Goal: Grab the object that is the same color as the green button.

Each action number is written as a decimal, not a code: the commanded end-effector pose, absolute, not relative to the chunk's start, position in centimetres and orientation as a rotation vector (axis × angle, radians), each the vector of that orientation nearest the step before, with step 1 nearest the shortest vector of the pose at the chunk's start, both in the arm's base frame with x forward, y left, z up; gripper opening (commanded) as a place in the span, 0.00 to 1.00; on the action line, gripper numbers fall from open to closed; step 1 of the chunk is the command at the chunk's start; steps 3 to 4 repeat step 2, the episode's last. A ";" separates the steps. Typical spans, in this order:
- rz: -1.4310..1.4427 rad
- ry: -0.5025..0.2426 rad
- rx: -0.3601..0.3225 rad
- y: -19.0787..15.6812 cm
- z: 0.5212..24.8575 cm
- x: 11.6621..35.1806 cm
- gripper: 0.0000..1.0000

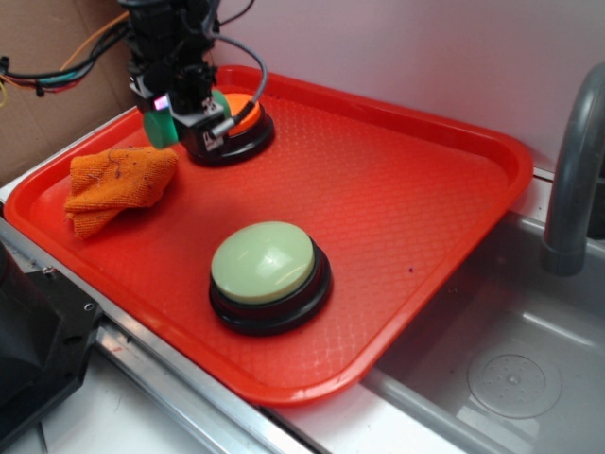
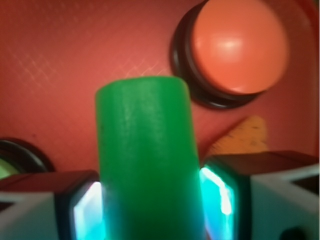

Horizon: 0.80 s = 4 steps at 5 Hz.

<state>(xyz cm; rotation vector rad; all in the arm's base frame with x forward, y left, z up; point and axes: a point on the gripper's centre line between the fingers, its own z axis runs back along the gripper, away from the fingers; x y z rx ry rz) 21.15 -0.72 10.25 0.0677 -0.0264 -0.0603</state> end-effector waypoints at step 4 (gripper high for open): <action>0.077 -0.105 0.065 -1.2 15.5 21.1 0.00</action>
